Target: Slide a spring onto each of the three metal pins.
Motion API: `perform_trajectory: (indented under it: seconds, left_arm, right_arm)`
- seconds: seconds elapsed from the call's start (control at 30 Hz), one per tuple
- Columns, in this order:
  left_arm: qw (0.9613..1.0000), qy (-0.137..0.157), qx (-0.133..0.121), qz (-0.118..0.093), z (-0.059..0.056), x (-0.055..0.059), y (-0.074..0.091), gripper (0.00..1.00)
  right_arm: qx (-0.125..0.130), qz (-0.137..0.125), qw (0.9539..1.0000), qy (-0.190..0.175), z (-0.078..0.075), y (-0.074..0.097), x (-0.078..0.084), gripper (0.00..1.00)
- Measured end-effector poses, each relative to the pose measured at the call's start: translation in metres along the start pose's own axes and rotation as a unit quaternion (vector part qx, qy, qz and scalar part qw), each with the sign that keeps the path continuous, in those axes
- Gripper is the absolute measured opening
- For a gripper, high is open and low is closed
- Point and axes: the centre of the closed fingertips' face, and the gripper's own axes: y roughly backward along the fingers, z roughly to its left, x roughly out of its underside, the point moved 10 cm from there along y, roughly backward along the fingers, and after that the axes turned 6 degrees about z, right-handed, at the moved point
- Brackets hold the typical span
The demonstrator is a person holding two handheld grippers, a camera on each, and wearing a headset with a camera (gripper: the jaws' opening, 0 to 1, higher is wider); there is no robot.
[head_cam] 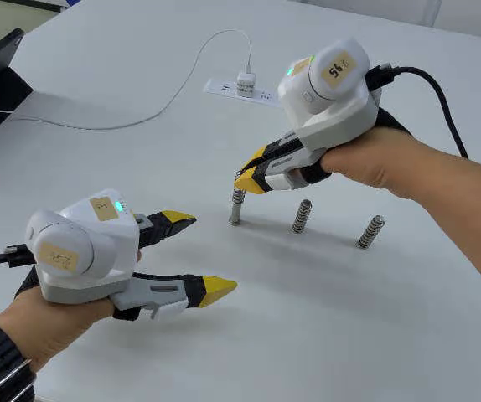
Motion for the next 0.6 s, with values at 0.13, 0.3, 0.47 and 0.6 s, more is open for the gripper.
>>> perform_trajectory:
  seconds: [0.13, 0.3, 0.47, 0.6]
  left_arm:
    - [1.0000, 0.000, 0.000, 0.000, -0.001, 0.000, 0.000, 0.63]
    - [1.0000, 0.000, 0.000, 0.000, -0.001, -0.001, 0.000, 0.63]
    - [1.0000, 0.001, -0.001, 0.000, -0.001, -0.001, 0.000, 0.64]
    - [1.0000, 0.000, 0.000, 0.001, -0.001, -0.001, 0.000, 0.64]
  right_arm:
    - [0.001, 0.004, 1.0000, -0.002, 0.000, -0.006, 0.005, 0.12]
    - [0.004, 0.005, 1.0000, -0.008, 0.000, -0.013, 0.009, 0.12]
    - [0.007, 0.007, 0.9999, -0.011, 0.001, -0.016, 0.012, 0.12]
    - [0.010, 0.010, 0.9998, -0.015, 0.002, -0.019, 0.013, 0.12]
